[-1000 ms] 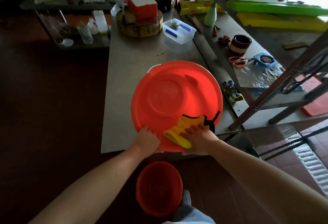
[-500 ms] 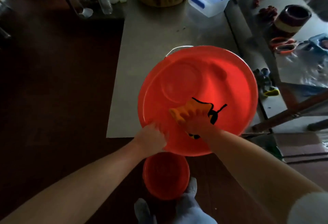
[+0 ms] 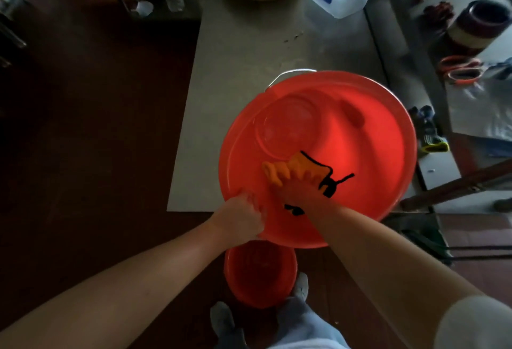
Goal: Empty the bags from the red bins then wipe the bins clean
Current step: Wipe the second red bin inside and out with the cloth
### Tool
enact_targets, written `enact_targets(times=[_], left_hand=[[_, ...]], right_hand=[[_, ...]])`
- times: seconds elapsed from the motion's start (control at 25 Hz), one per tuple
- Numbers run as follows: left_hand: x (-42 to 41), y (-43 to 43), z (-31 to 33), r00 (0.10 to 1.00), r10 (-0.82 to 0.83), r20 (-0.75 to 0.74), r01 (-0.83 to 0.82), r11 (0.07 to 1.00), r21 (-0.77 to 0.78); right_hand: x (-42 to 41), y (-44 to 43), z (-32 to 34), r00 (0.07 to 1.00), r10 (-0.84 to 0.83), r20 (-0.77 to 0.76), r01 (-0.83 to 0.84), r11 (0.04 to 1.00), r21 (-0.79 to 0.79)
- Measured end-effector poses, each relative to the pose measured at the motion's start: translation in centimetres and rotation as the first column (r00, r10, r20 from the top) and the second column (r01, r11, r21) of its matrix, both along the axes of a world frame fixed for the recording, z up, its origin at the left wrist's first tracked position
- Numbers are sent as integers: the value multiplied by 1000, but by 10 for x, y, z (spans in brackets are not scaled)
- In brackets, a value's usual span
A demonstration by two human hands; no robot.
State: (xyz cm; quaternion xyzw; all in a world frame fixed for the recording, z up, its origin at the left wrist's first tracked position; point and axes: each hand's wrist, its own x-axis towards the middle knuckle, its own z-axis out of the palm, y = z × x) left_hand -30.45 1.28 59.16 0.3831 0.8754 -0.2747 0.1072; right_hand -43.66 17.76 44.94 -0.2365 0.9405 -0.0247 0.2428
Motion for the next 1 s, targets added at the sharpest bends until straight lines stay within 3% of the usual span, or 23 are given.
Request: enact_targets(times=[0.08,0.24,0.36,0.44,0.52,0.76,0.88,1.0], left_hand=[[3,-2,-8,1000,12,-27,-9,993,114],[6,-5,-10,994,3,-111,7,996,87],[8,-3,-4,997,-16,-69,20,999,50],[8,4,-1,999,-7,-45,9,999,45],[9,9,2,1000,10,-3,-10,999,40],[11,11,11,999,-14,52,14,1000,1],[14,12,15,999,19,28,-18,999,-27],[18,15,20,1000,25,9,-25,998,-51]], right_hand=[[13,-4,3,998,29,63,-32,999,42],[36,34,52,978,200,-62,-187,968,165],[38,59,105,980,79,-182,-51,986,156],[38,74,128,992,-79,-101,103,958,266],[51,71,131,995,-68,-67,89,912,400],[116,29,139,967,-185,173,145,964,225],[124,41,140,985,-124,120,94,969,228],[112,75,143,996,-73,-56,86,949,303]])
